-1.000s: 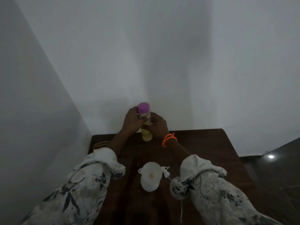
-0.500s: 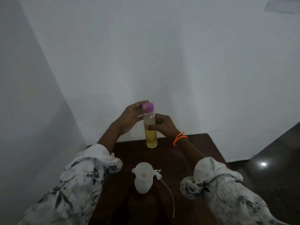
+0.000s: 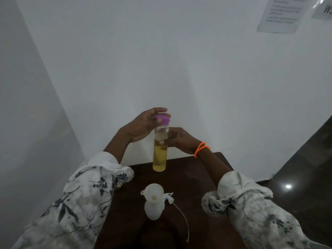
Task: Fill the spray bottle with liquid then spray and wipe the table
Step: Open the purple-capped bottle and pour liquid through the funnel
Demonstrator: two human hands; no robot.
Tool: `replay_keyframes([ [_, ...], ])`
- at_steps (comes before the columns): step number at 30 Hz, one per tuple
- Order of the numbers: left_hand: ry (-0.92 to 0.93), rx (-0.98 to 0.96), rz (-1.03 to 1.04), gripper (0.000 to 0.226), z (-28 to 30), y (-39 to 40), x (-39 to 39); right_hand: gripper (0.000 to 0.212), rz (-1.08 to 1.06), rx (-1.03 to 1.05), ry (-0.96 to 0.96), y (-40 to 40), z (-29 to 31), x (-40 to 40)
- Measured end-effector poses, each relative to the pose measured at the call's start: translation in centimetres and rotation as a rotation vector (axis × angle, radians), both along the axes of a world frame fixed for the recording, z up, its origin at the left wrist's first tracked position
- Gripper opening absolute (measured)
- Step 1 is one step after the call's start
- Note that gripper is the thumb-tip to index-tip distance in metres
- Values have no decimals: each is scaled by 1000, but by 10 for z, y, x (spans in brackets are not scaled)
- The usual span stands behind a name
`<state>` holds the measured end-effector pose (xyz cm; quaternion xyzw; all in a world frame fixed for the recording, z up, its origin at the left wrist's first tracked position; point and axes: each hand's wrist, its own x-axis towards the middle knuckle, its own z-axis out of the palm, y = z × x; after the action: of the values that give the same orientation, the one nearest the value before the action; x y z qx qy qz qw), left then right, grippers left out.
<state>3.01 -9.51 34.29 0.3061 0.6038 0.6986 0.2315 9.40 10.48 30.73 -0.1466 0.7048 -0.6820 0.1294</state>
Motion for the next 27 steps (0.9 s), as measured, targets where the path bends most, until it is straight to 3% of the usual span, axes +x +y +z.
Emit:
replay_keyframes([
  [3,-29,25,23,49,5,5,4,44,-59,-46,36,-8,-4,4],
  [8,126,-97,238,37,7,6,10,44,-153,-26,97,-20,-6,6],
  [12,179,-171,428,67,1,12,21,43,-186,13,105,-25,-4,9],
  [15,134,-154,397,79,1,11,21,43,-171,12,97,-25,-4,9],
  [19,78,-35,328,59,-2,6,20,45,-210,22,100,-23,-5,12],
  [24,132,-116,458,72,-2,8,22,44,-253,155,168,-24,-8,14],
  [27,123,-121,361,64,-5,8,24,44,-287,180,171,-22,-12,14],
])
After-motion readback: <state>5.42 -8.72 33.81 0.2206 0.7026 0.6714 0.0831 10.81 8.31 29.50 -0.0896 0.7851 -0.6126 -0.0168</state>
